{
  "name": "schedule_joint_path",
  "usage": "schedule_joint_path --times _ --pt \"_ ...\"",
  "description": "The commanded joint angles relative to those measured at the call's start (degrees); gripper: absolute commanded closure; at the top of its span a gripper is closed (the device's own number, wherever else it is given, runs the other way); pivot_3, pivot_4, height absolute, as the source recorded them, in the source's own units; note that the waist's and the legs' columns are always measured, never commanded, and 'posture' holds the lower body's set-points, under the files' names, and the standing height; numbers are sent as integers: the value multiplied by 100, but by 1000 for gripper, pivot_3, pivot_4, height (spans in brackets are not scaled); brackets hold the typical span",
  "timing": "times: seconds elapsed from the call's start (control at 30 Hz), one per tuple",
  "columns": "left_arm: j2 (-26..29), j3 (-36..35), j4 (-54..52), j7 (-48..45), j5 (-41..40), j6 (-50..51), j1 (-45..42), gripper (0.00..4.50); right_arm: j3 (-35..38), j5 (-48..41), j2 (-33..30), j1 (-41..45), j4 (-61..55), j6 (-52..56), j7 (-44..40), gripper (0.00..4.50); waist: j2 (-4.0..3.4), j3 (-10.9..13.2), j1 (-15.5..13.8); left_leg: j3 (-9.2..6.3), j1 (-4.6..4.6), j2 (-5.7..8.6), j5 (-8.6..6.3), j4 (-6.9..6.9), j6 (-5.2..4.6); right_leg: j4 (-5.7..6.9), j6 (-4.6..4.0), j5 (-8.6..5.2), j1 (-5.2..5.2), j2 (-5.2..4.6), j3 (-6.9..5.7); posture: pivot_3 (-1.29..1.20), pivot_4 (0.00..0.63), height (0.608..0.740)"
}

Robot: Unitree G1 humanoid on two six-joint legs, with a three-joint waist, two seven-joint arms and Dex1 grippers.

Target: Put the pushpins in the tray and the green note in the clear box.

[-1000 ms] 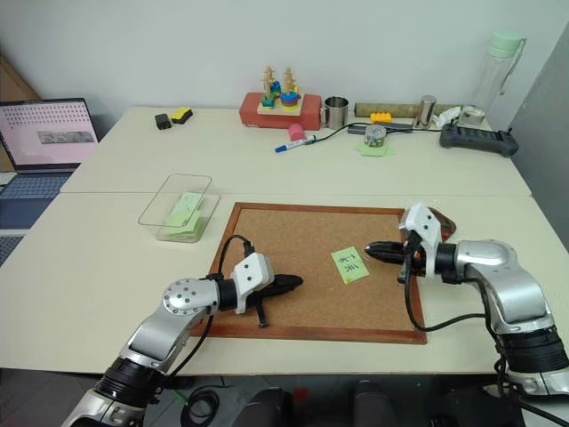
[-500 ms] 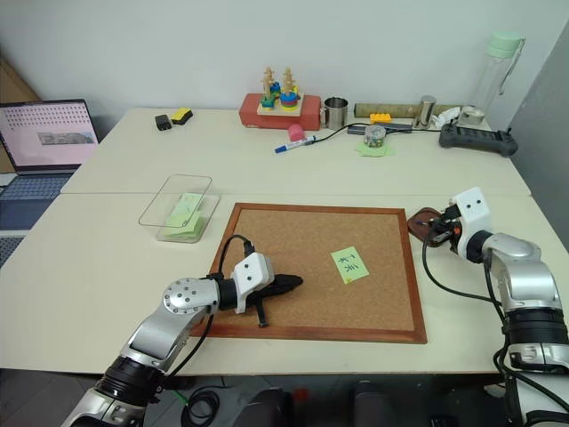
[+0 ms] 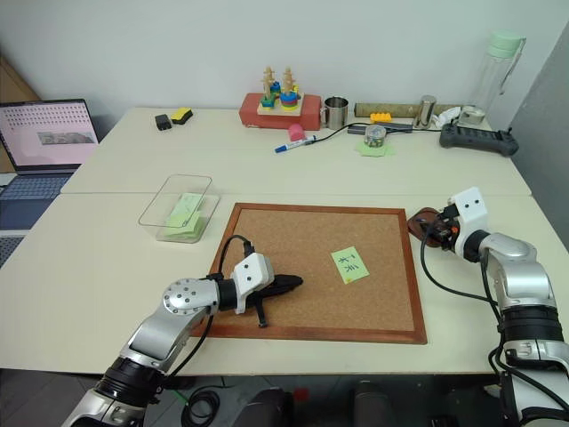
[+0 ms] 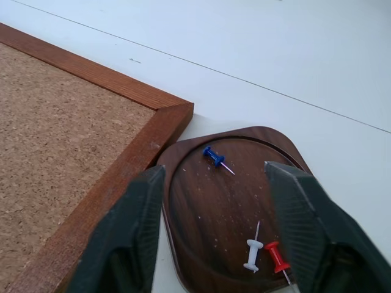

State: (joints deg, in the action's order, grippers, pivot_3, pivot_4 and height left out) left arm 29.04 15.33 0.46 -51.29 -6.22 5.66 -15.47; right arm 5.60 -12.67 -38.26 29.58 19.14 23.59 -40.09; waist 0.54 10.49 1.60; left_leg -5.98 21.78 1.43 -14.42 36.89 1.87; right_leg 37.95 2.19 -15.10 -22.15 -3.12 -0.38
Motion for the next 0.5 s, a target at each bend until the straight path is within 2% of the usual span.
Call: schedule_joint_path --times 0.03,0.23,0.5 --pt "36 109 149 -37 144 117 139 4500 -74 -376 -333 -280 -1281 -122 -930 1316 -1 1 0 -1 1 0 0 -2 0 -1 1 -1 -1 0 -1 0 150 740" --pt "42 103 188 -65 145 93 110 4500 -799 -699 -384 -954 -2877 131 -1775 1316 1 0 1 -7 -1 -4 0 -1 0 -2 23 -13 5 1 -6 0 150 740" --pt "98 71 131 -101 125 128 100 4500 -1456 -306 181 -1090 -2707 -334 -1611 1316 4 0 -2 -7 -1 -4 0 -1 0 -5 29 -17 2 1 -5 0 150 740"
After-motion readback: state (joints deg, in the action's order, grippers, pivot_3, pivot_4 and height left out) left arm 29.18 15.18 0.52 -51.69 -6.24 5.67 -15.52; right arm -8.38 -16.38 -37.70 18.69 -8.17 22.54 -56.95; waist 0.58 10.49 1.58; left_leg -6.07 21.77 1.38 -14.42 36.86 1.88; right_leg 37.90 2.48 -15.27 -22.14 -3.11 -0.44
